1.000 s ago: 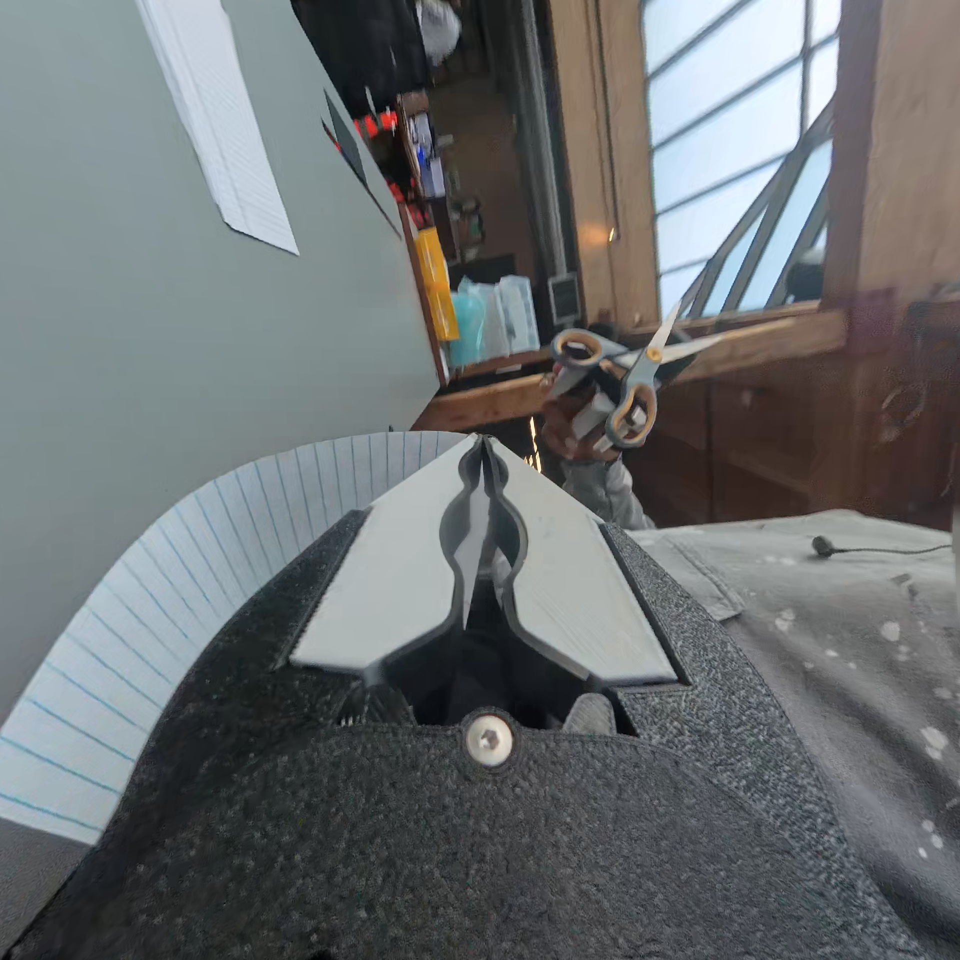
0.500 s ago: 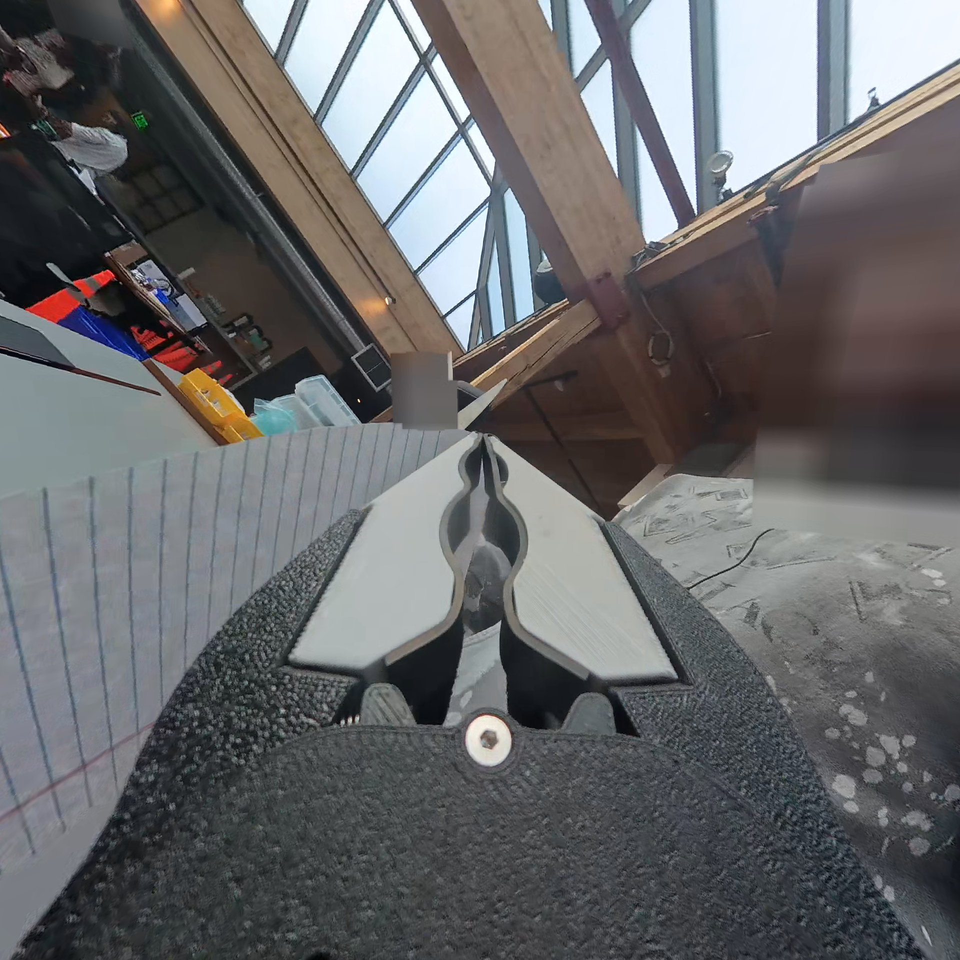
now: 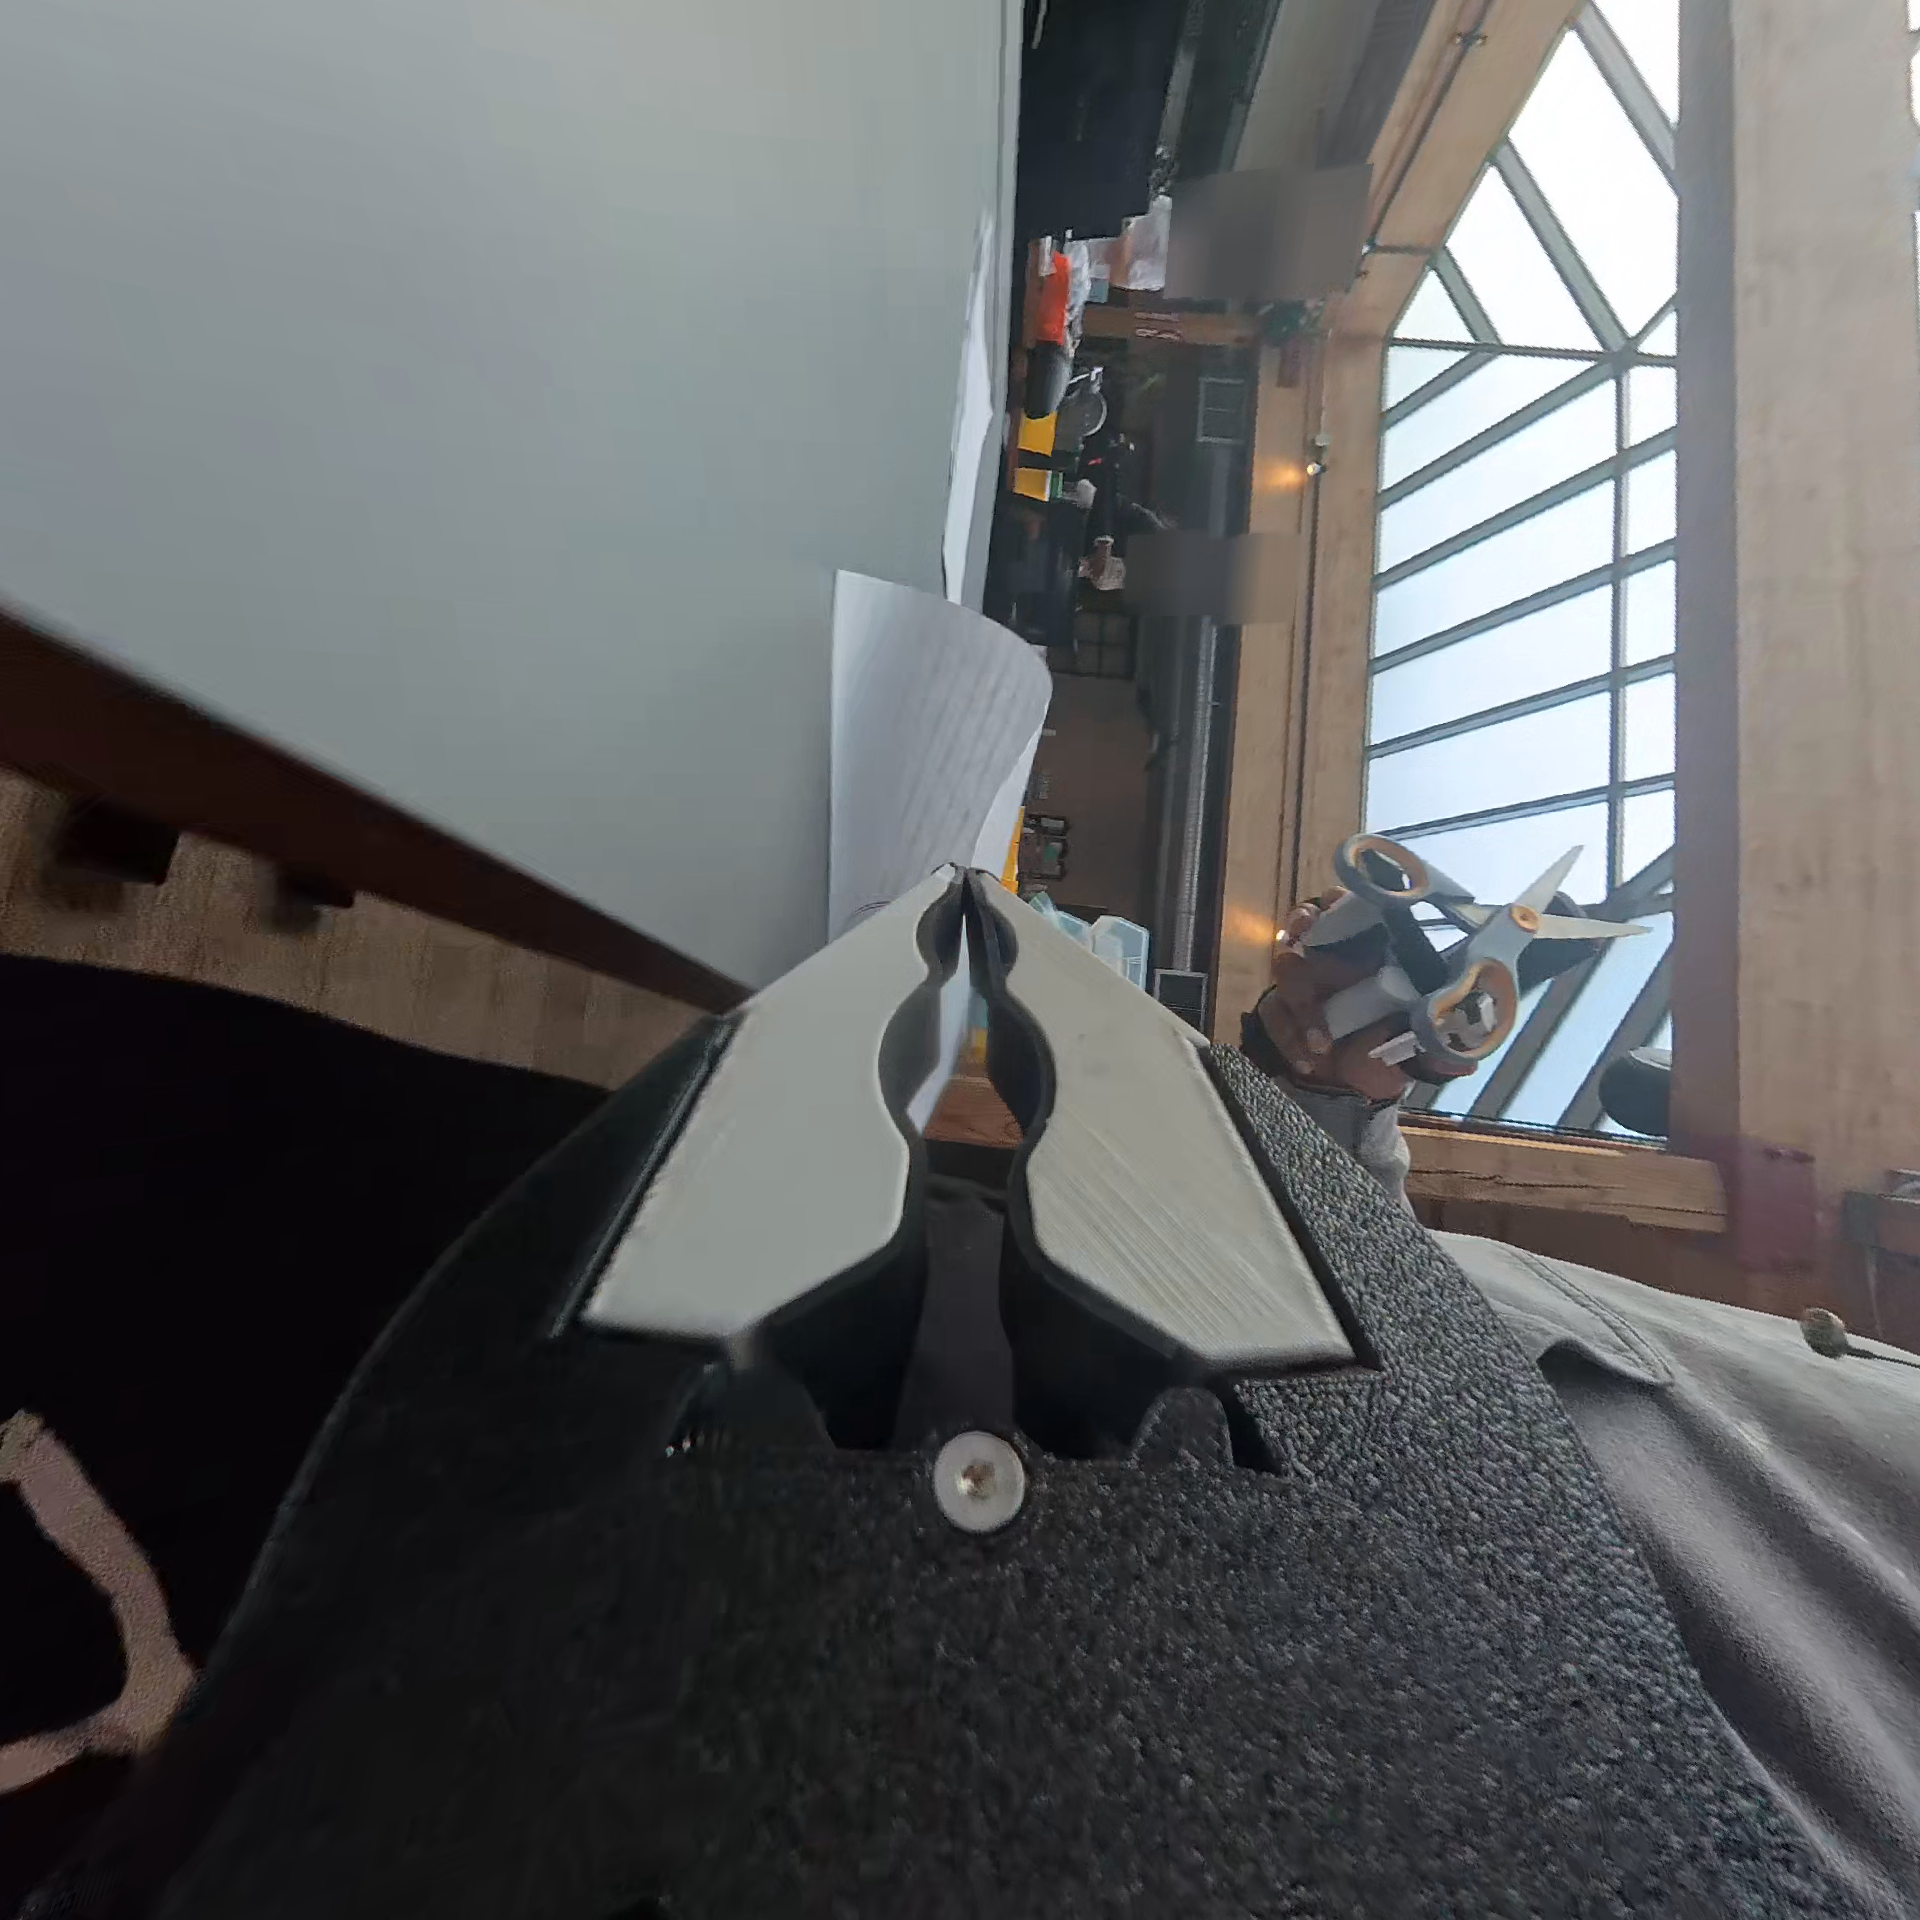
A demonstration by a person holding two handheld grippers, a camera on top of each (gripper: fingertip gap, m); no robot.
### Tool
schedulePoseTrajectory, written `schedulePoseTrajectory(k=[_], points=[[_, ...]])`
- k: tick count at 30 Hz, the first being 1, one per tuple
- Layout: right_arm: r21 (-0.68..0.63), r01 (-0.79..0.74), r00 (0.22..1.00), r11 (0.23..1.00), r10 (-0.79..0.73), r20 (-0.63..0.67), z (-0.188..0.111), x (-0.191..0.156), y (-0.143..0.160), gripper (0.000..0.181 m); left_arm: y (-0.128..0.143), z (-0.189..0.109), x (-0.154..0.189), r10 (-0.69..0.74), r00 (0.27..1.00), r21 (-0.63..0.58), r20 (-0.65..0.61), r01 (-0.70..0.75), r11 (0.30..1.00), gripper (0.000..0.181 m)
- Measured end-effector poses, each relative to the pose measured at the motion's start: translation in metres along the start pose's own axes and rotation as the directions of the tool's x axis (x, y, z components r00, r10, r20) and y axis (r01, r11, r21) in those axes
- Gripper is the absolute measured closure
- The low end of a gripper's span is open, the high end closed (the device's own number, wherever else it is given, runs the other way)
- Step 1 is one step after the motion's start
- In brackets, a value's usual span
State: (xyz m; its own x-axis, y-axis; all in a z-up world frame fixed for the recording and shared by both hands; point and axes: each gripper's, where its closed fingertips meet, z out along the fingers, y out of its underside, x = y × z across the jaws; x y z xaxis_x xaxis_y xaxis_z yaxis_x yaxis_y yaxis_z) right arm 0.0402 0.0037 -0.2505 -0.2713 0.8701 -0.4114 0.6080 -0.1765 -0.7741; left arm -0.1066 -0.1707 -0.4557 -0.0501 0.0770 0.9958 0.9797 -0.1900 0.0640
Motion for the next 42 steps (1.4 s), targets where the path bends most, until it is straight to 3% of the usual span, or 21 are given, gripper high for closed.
schedulePoseTrajectory(k=[4, 11, 20, 24, 28, 30, 32, 34, 37, 39, 42], points=[[-0.005, 0.031, 0.999, 0.999, -0.031, 0.018, 0.008, -0.006, -0.006, 0.097, 0.005, -0.032, -0.043, -0.084, 0.98, 0.07, 0.178, 0.072, 0.995, 0.181], [-0.026, 0.057, 0.998, 0.998, -0.057, 0.031, 0.014, -0.015, -0.01, 0.097, -0.038, -0.076, -0.047, -0.087, 0.948, 0.341, 0.308, -0.024, 0.94, 0.181], [-0.06, 0.08, 0.994, 0.995, -0.075, 0.078, 0.034, -0.025, -0.007, 0.097, -0.022, -0.04, -0.032, 0.049, 0.914, 0.217, 0.402, -0.148, 0.965, 0.181], [-0.074, 0.1, 0.991, 0.992, -0.092, 0.1, 0.044, -0.03, -0.007, 0.097, -0.022, -0.039, -0.018, 0.153, 0.917, 0.267, 0.368, -0.262, 0.927, 0.144], [-0.089, 0.111, 0.988, 0.99, -0.101, 0.113, 0.051, -0.033, -0.006, 0.097, -0.017, -0.06, -0.01, 0.232, 0.864, 0.313, 0.446, -0.393, 0.865, 0.107], [-0.093, 0.115, 0.987, 0.989, -0.104, 0.119, 0.052, -0.035, -0.005, 0.098, -0.002, -0.065, -0.027, 0.136, 0.898, 0.332, 0.418, -0.29, 0.898, 0.09], [-0.093, 0.119, 0.986, 0.989, -0.107, 0.126, 0.054, -0.036, -0.005, 0.098, 0.017, -0.052, -0.044, 0.024, 0.942, 0.322, 0.334, -0.139, 0.936, 0.083], [-0.084, 0.123, 0.985, 0.989, -0.111, 0.134, 0.054, -0.038, -0.005, 0.098, 0.032, -0.028, -0.055, 0.009, 0.951, 0.241, 0.308, -0.087, 0.967, 0.088], [-0.074, 0.134, 0.984, 0.988, -0.124, 0.125, 0.054, -0.039, -0.009, 0.098, 0.034, 0.006, -0.066, 0.063, 0.926, 0.094, 0.371, -0.105, 0.99, 0.097], [-0.061, 0.138, 0.985, 0.989, -0.13, 0.115, 0.052, -0.039, -0.012, 0.098, 0.027, 0.019, -0.076, 0.024, 0.92, 0.079, 0.391, -0.06, 0.995, 0.113], [-0.054, 0.142, 0.987, 0.988, -0.137, 0.089, 0.047, -0.037, -0.015, 0.098, 0.023, 0.033, -0.073, -0.065, 0.95, 0.087, 0.306, 0.04, 0.995, 0.13]])
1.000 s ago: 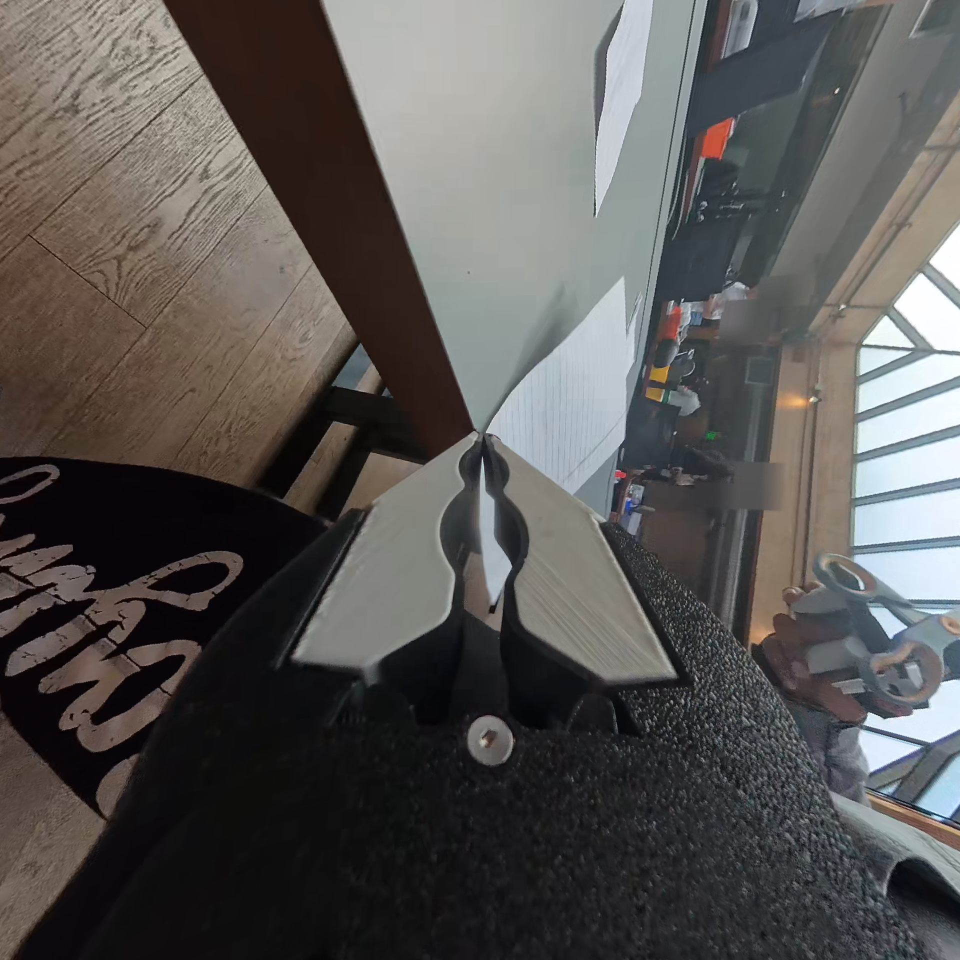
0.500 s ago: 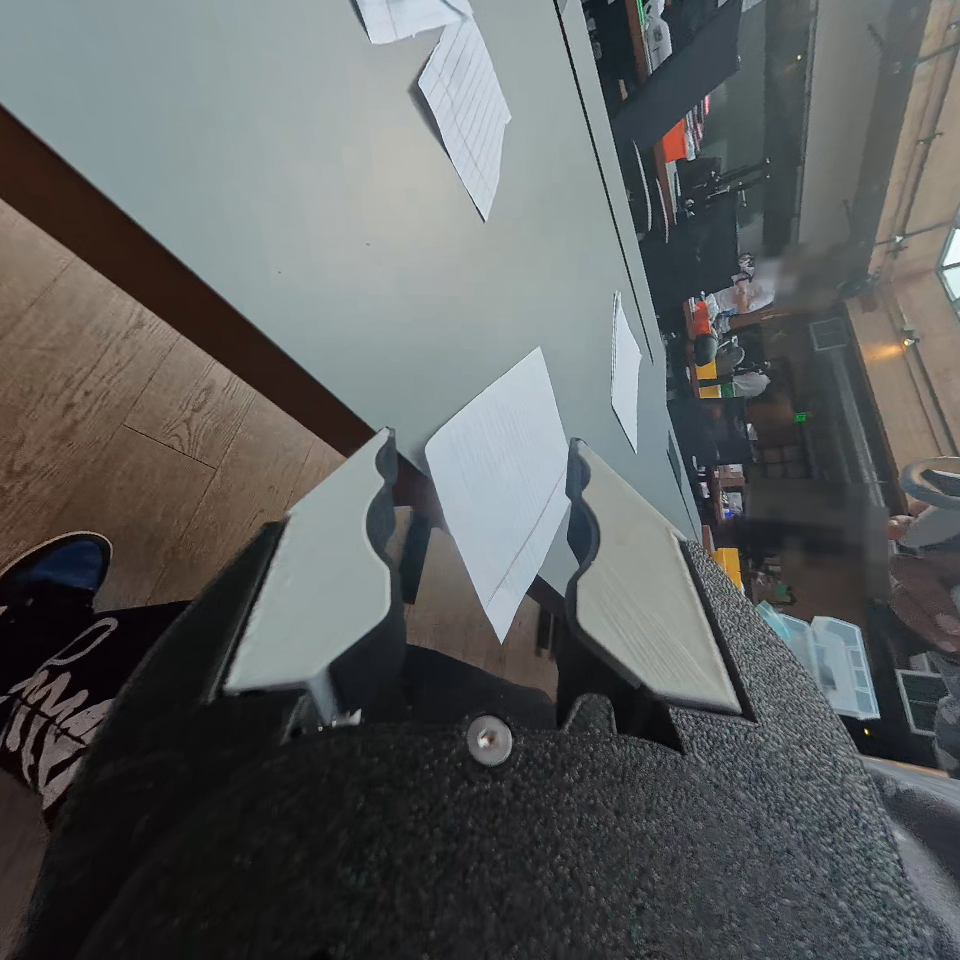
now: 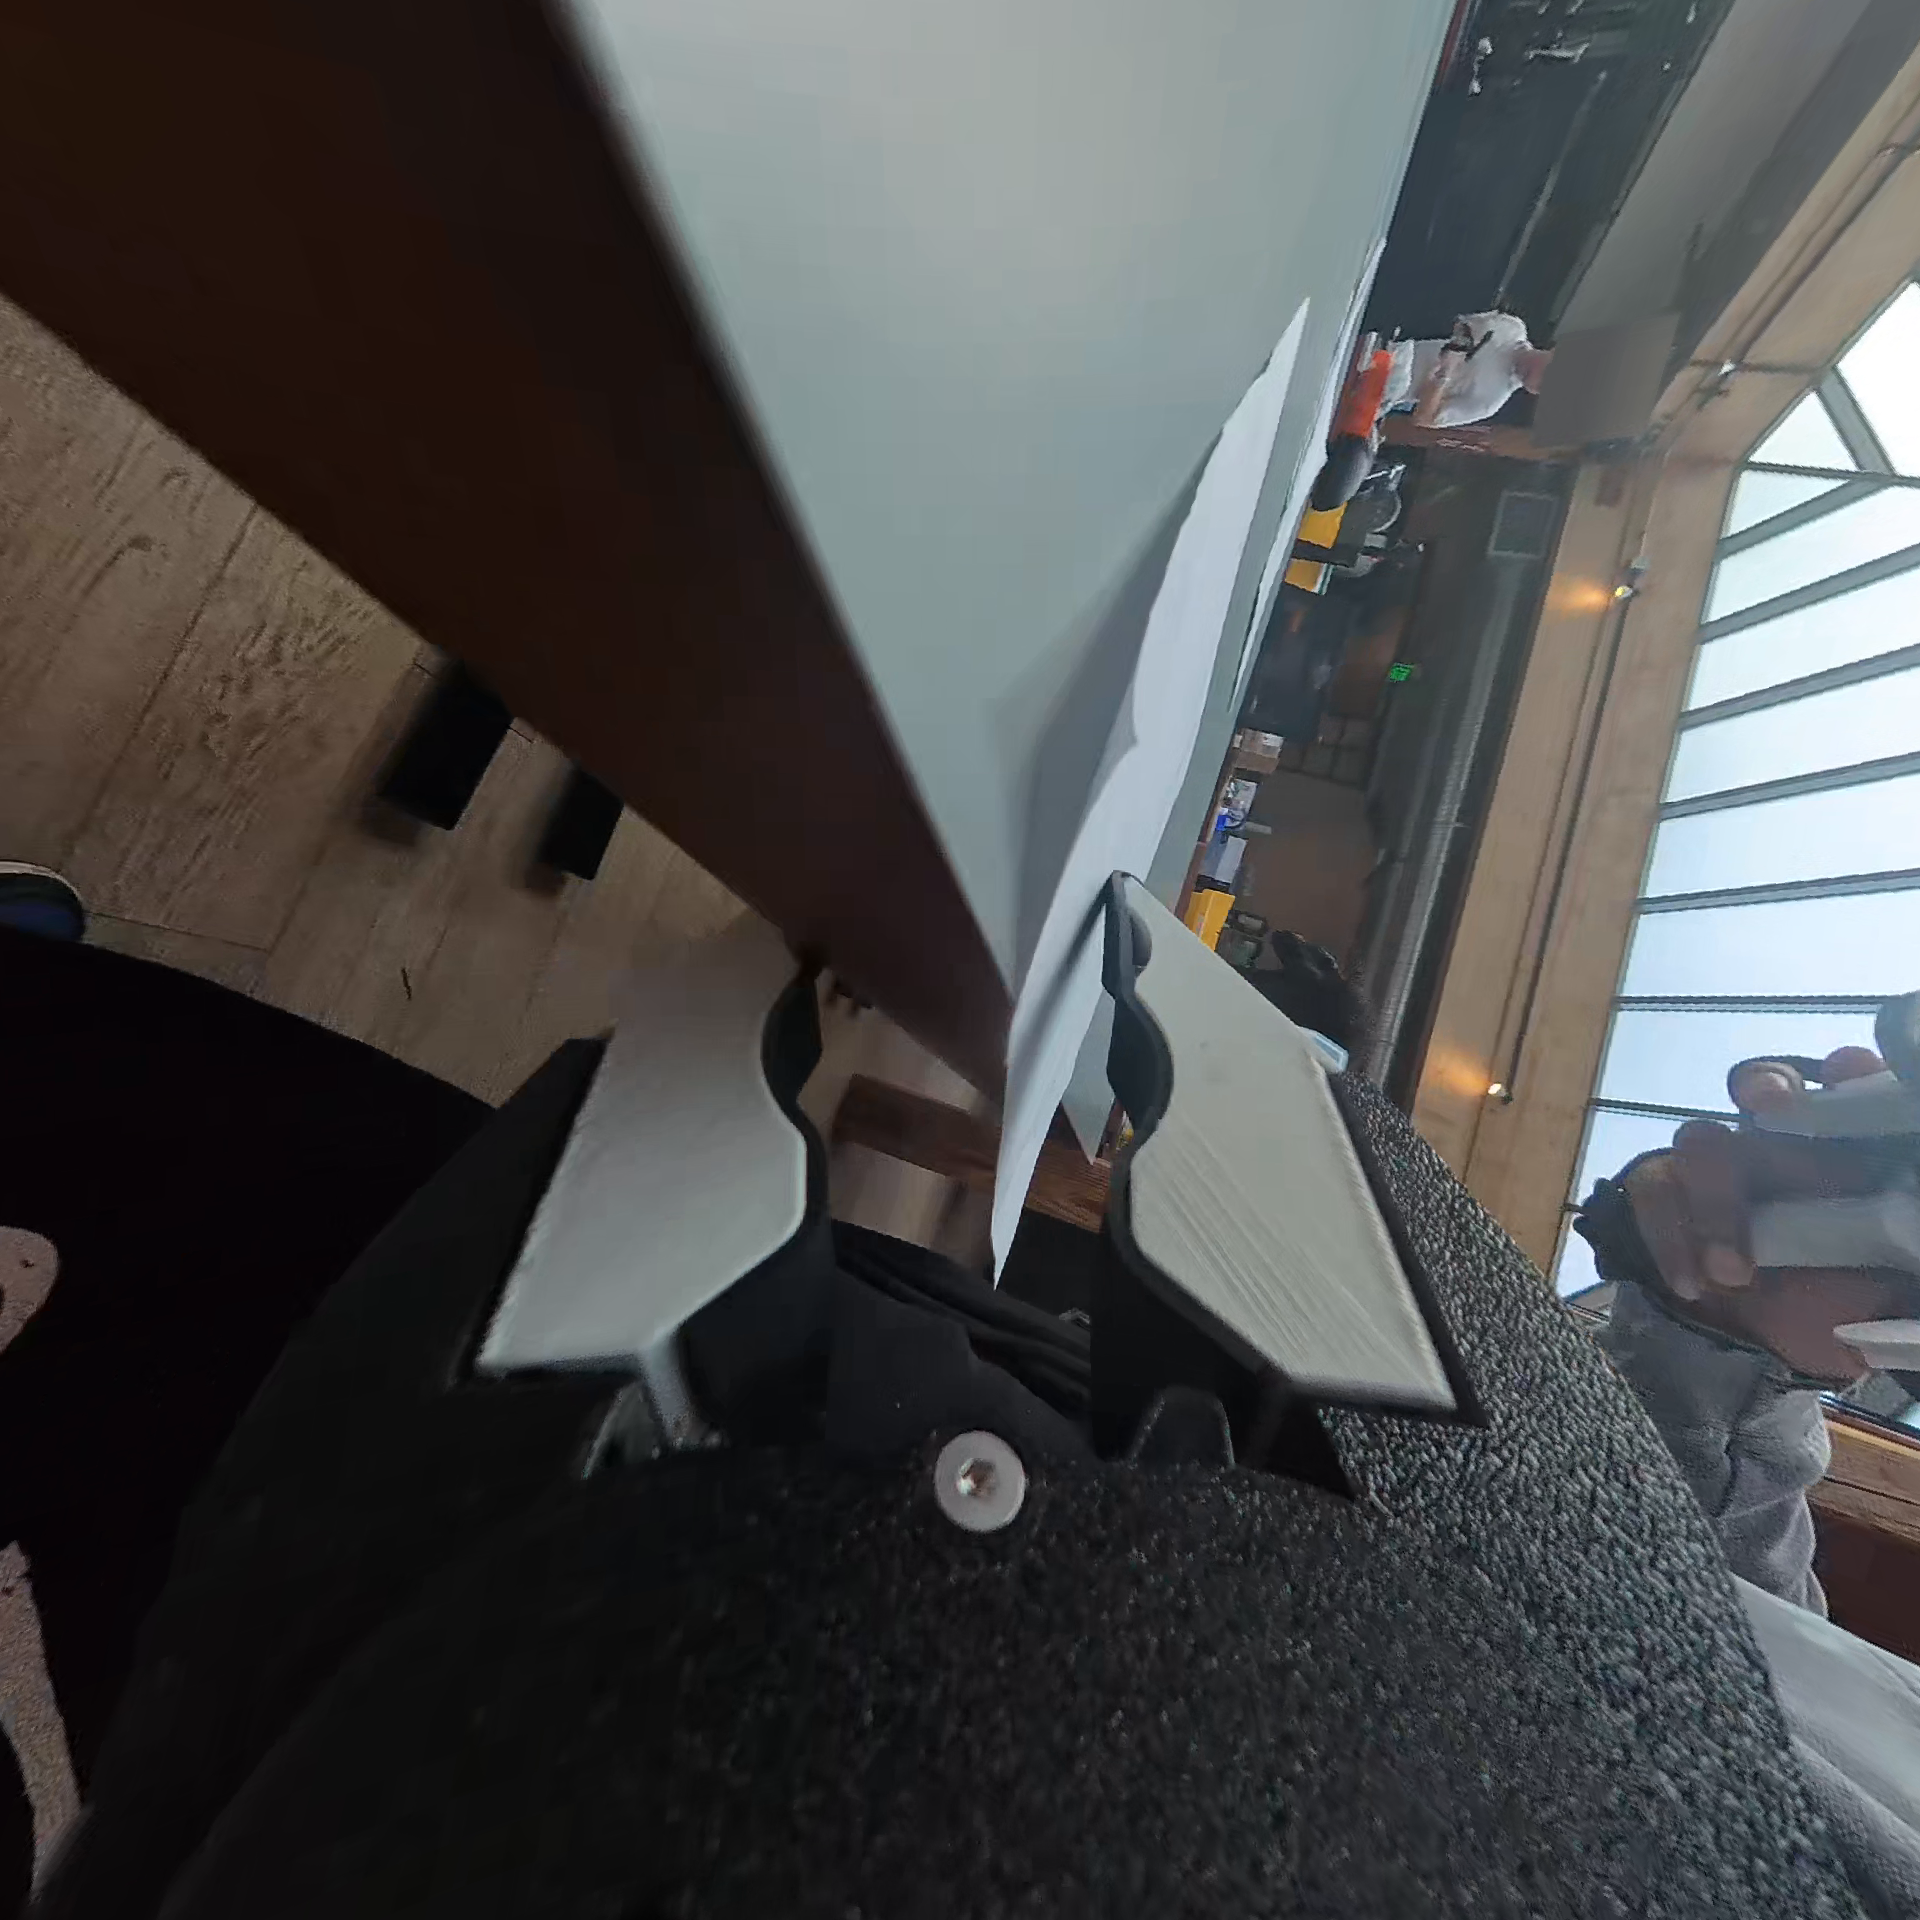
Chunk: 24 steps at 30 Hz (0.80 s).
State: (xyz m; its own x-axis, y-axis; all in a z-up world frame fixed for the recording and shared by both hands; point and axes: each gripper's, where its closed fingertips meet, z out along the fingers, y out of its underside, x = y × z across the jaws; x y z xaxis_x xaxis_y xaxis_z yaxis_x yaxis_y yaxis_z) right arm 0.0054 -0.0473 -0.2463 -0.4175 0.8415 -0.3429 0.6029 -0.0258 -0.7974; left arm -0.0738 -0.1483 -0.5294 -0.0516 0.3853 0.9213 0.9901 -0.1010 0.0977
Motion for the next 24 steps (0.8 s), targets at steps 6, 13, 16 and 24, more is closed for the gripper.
schedulePoseTrajectory(k=[6, 13, 16, 24], points=[[0.054, -0.021, 0.997, 0.998, 0.025, -0.073, -0.02, 0.011, -0.002, 0.099, 0.007, -0.014, 0.001, -0.045, 0.999, -0.039, 0.021, 0.046, 0.998, 0.141], [0.127, -0.089, 0.987, 0.988, 0.105, -0.123, -0.04, 0.022, 0.01, 0.1, 0.004, -0.063, 0.013, 0.002, 0.999, 0.047, 0.036, -0.003, 0.999, 0.181], [0.143, -0.097, 0.984, 0.985, 0.116, -0.133, -0.045, 0.025, 0.012, 0.101, 0.008, -0.08, 0.043, 0.157, 0.987, -0.009, 0.02, -0.157, 0.988, 0.181], [0.224, -0.049, 0.982, 0.973, 0.088, -0.168, -0.058, 0.03, -0.009, 0.102, 0.013, -0.058, 0.234, 0.612, 0.744, -0.192, -0.268, -0.664, 0.723, 0.181]])
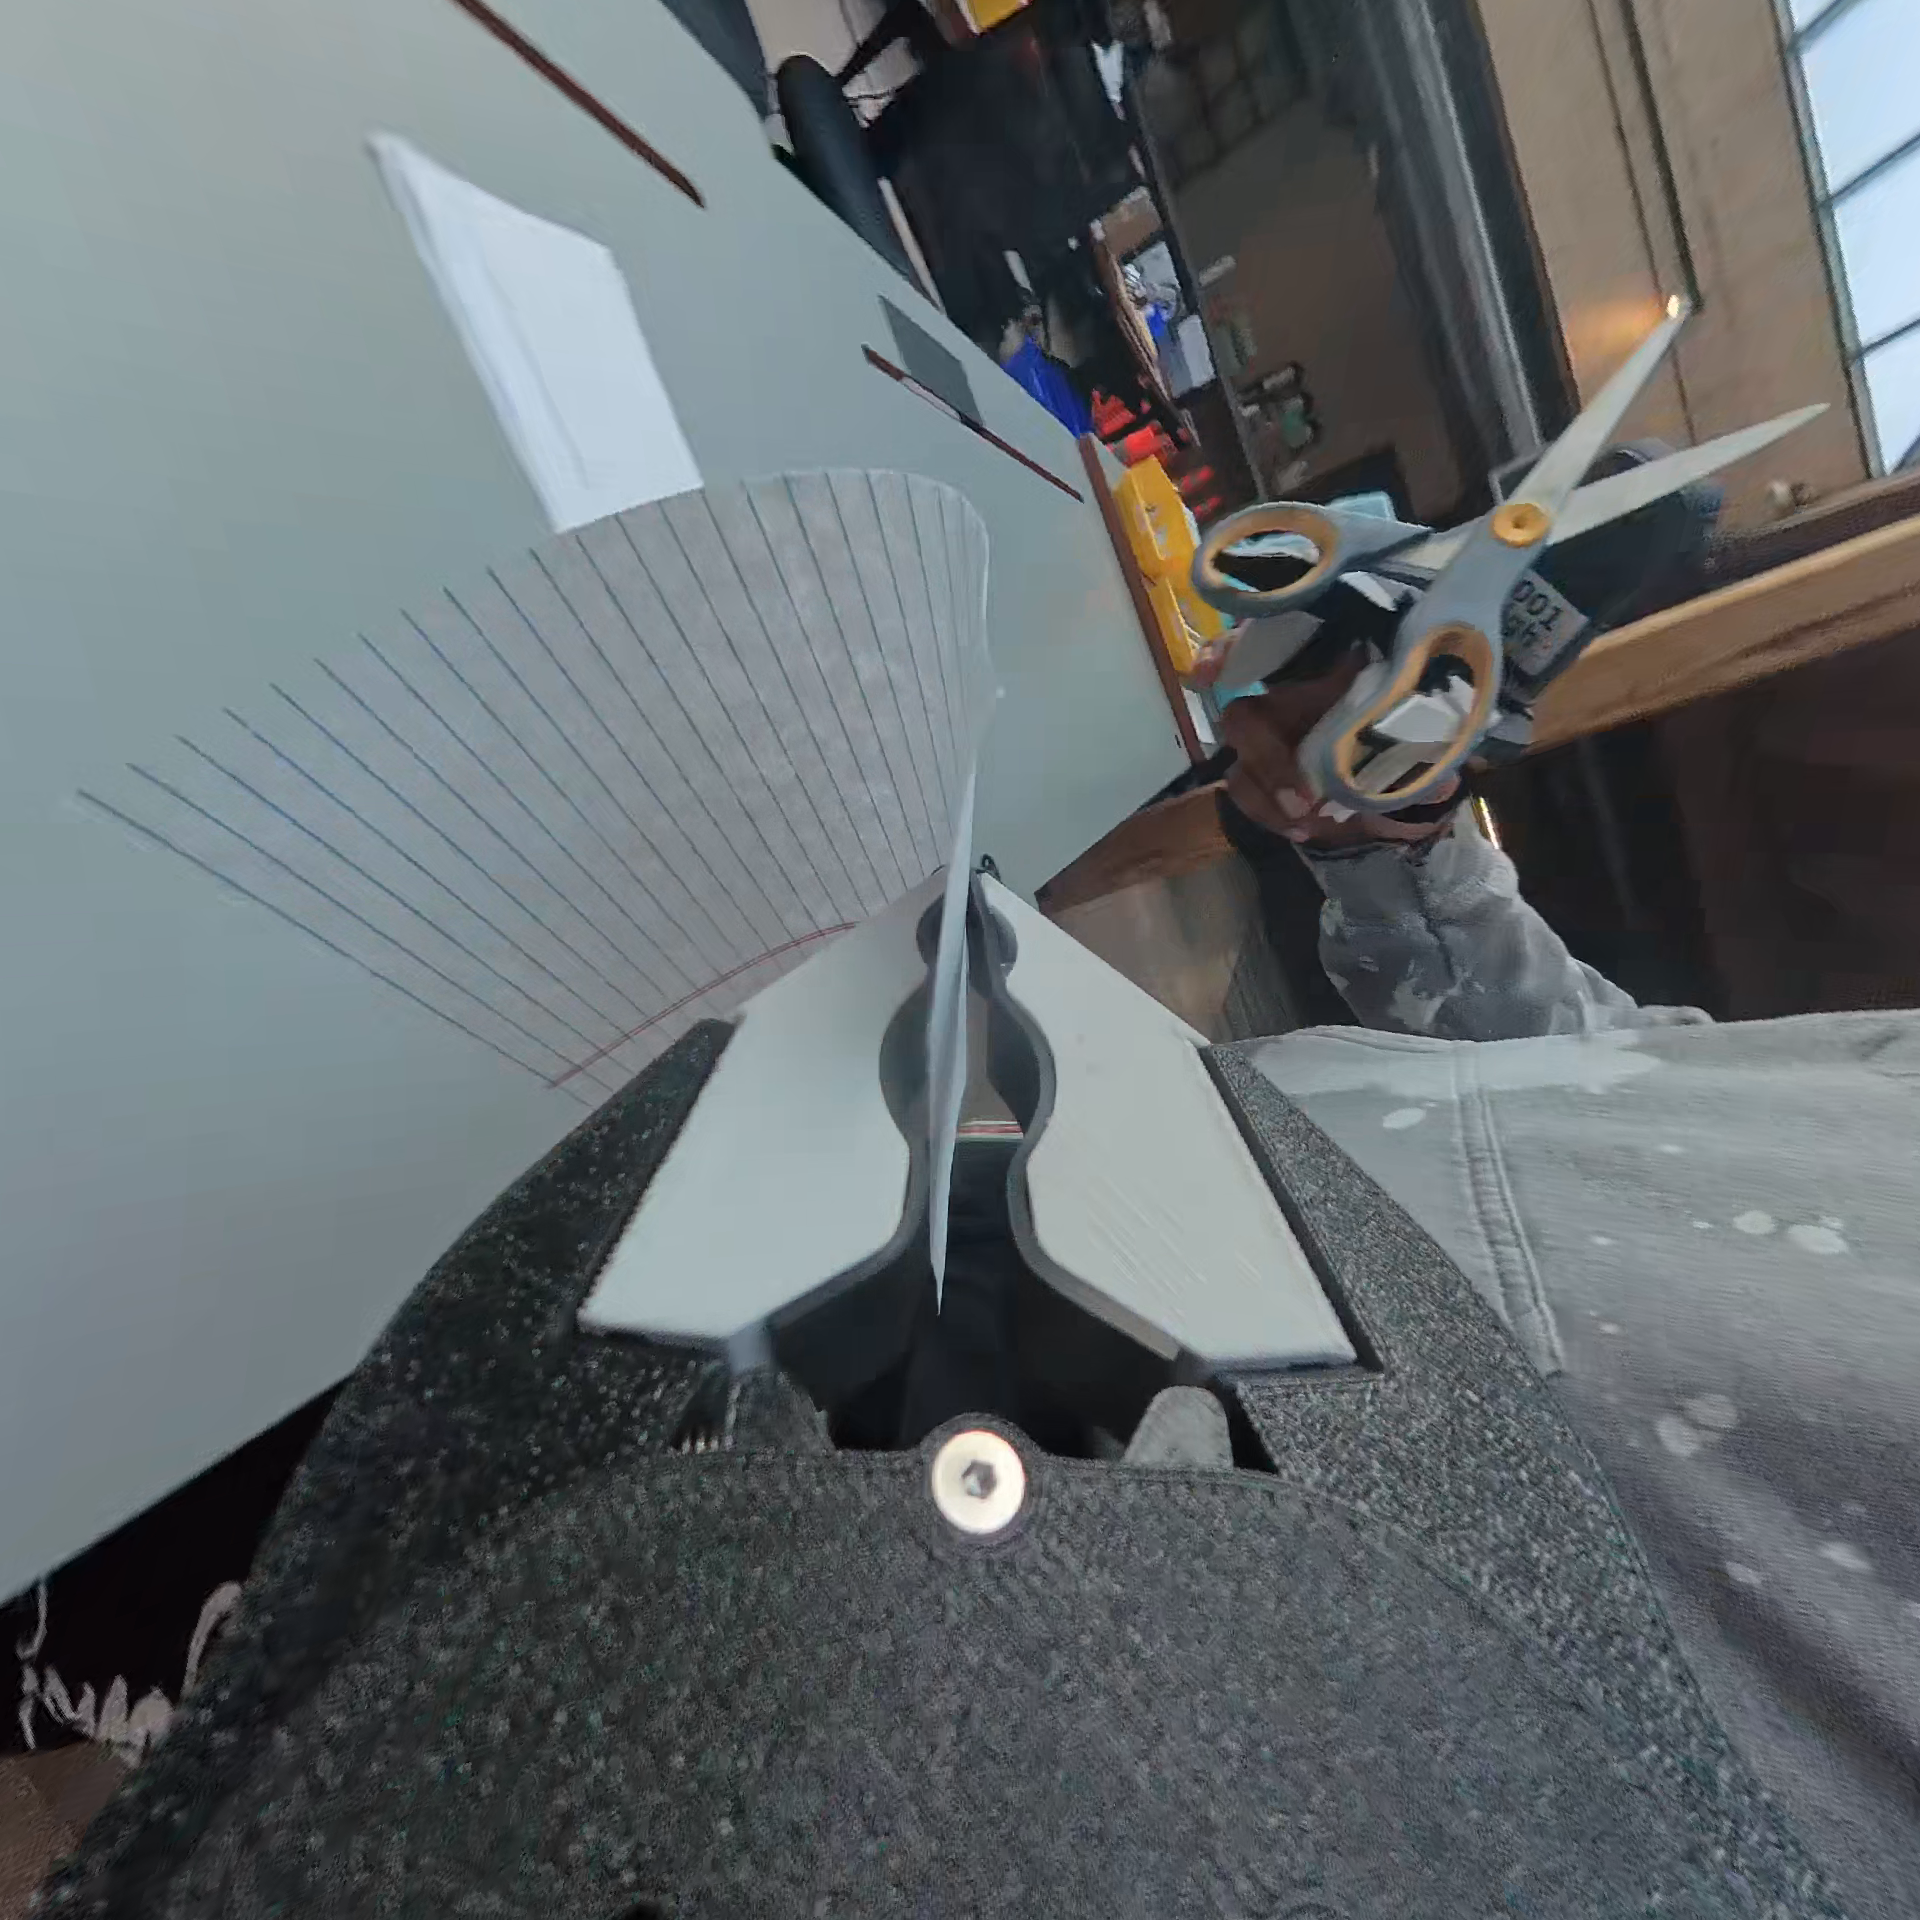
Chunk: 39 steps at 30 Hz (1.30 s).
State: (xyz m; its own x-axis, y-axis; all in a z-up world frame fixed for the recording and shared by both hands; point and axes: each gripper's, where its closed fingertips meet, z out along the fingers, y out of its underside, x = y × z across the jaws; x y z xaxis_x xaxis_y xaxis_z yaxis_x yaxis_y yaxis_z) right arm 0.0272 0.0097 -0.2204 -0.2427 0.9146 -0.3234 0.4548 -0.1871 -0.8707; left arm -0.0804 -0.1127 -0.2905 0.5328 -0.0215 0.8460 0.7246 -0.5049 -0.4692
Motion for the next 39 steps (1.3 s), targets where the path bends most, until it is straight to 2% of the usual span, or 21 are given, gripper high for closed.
schedulePoseTrajectory(k=[3, 7, 11, 16, 22, 26, 34, 39], points=[[0.048, 0.016, 0.999, 0.999, -0.014, -0.033, -0.009, -0.001, -0.012, 0.103, -0.04, 0.031, 0.065, 0.199, 0.97, -0.103, -0.138, -0.213, 0.972, 0.181], [0.1, 0.024, 0.996, 0.995, -0.015, -0.092, -0.028, -0.004, -0.02, 0.105, -0.072, 0.069, 0.144, 0.367, 0.865, -0.207, -0.343, -0.451, 0.868, 0.181], [0.148, 0.018, 0.987, 0.989, 0.006, -0.161, -0.048, -0.007, -0.023, 0.108, -0.085, 0.095, 0.204, 0.429, 0.73, -0.272, -0.531, -0.627, 0.73, 0.181], [0.187, 0.017, 0.965, 0.982, 0.033, -0.26, -0.066, -0.01, -0.028, 0.108, -0.094, 0.108, 0.253, 0.451, 0.565, -0.311, -0.691, -0.796, 0.52, 0.181], [0.219, 0.04, 0.945, 0.975, 0.034, -0.326, -0.066, -0.023, -0.047, 0.109, -0.119, 0.098, 0.293, 0.464, 0.375, -0.278, -0.803, -0.923, 0.266, 0.181], [0.222, 0.063, 0.936, 0.973, 0.019, -0.352, -0.058, -0.031, -0.06, 0.109, -0.14, 0.094, 0.305, 0.492, 0.287, -0.246, -0.822, -0.958, 0.149, 0.181], [0.132, 0.065, 0.953, 0.989, -0.023, -0.302, -0.021, -0.048, -0.074, 0.109, -0.175, 0.091, 0.319, 0.54, 0.203, -0.211, -0.817, -0.976, 0.048, 0.181], [0.103, 0.078, 0.982, 0.992, -0.059, -0.177, 0.012, -0.065, -0.089, 0.109, -0.175, 0.077, 0.332, 0.498, 0.13, -0.149, -0.857, -0.989, 0.002, 0.181]])
